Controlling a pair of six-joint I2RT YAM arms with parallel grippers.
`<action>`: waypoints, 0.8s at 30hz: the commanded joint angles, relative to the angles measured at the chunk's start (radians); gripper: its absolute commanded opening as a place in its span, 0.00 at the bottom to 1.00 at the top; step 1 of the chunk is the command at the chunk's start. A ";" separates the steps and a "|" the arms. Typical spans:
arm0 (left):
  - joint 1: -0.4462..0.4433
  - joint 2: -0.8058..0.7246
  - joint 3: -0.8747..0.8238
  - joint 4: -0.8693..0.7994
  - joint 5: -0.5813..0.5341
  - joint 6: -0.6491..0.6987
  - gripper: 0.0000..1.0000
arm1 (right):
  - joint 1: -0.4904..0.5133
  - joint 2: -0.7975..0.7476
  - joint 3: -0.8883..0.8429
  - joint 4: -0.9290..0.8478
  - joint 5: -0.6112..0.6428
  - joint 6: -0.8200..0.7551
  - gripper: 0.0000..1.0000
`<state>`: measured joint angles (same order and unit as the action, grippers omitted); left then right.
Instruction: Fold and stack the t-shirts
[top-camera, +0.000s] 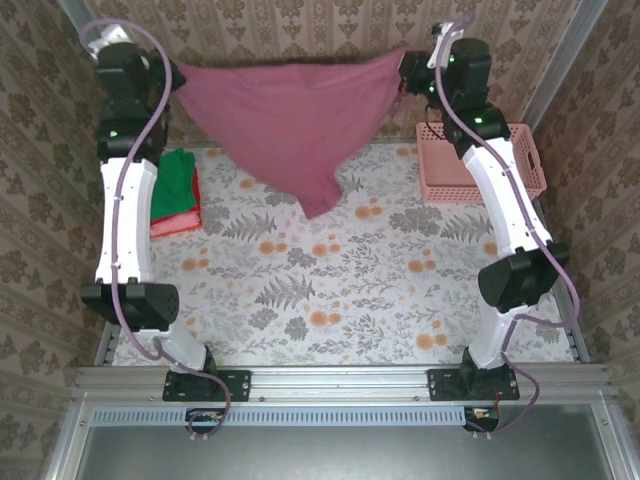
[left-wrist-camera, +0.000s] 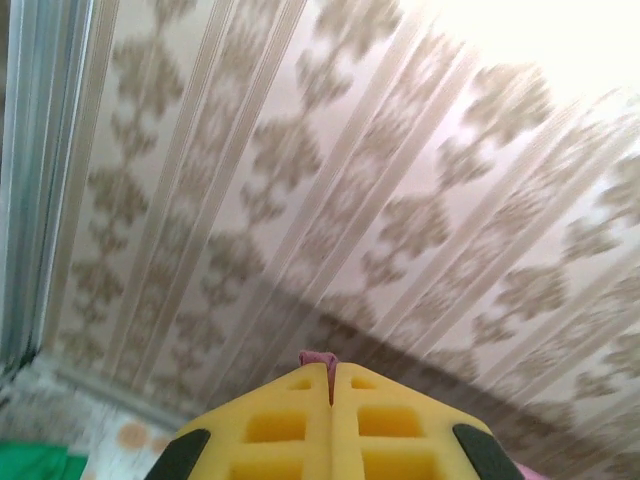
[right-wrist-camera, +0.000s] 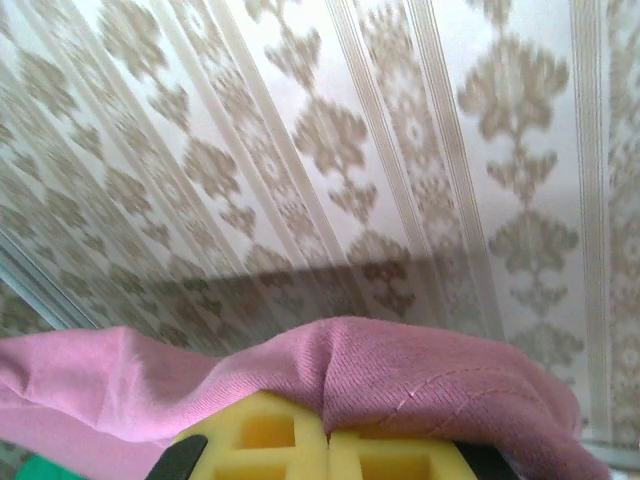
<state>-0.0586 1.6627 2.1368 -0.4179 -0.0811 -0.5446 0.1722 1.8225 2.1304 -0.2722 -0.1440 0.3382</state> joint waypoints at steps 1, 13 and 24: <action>-0.001 -0.109 -0.003 -0.021 0.006 0.074 0.00 | -0.015 -0.111 -0.079 0.001 -0.014 -0.018 0.00; -0.087 -0.591 -1.045 0.041 0.014 -0.091 0.00 | -0.032 -0.555 -1.098 0.109 -0.024 0.072 0.00; -0.122 -0.696 -1.496 -0.022 -0.022 -0.266 0.00 | -0.030 -0.658 -1.539 0.082 0.028 0.276 0.00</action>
<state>-0.1772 0.9958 0.6487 -0.4355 -0.0731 -0.7696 0.1448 1.2041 0.6205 -0.1875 -0.1596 0.5293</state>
